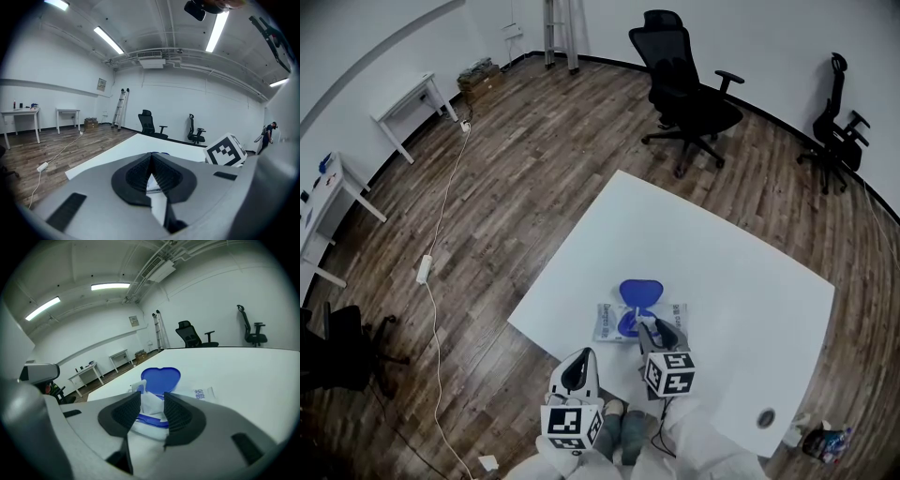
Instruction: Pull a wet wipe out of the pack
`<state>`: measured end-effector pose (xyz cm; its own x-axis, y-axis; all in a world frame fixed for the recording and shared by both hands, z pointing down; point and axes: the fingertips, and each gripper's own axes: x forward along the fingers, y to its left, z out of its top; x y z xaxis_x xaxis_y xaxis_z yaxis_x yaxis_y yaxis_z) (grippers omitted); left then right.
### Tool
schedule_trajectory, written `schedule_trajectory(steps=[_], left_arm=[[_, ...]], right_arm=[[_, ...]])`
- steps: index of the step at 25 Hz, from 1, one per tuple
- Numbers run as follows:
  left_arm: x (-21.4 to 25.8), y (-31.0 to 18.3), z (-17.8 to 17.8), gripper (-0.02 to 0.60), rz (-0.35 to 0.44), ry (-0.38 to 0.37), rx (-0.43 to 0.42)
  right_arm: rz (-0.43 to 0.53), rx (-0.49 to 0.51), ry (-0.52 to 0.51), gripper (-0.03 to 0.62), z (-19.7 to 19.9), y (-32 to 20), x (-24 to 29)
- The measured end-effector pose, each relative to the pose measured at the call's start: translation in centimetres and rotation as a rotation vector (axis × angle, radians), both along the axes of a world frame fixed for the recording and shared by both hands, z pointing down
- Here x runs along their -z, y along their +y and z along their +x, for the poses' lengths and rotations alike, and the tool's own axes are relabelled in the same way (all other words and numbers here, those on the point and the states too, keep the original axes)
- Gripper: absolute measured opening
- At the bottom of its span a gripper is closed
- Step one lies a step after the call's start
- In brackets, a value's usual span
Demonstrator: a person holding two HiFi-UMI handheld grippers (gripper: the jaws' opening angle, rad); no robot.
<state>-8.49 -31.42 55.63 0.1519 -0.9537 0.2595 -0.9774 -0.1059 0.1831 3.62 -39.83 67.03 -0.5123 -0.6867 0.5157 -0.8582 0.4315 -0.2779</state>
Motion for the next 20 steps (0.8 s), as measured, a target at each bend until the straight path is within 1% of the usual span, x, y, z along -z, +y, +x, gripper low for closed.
schedule_trajectory(steps=[8,14,20], left_arm=[[-0.3,-0.3,-0.3,-0.002,-0.009,0.000,0.014],[-0.7,-0.6,-0.4,-0.002,-0.021,0.002,0.009],[-1.0,-0.4,-0.4,-0.002,-0.027,0.001,0.008]], right_arm=[[-0.011,0.011,0.016,0.141,-0.3,-0.3,-0.3],[-0.029,0.007,0.051,0.140,-0.4,-0.5,-0.8],[-0.036,0.004,0.056,0.140,-0.4,-0.4,-1.1]])
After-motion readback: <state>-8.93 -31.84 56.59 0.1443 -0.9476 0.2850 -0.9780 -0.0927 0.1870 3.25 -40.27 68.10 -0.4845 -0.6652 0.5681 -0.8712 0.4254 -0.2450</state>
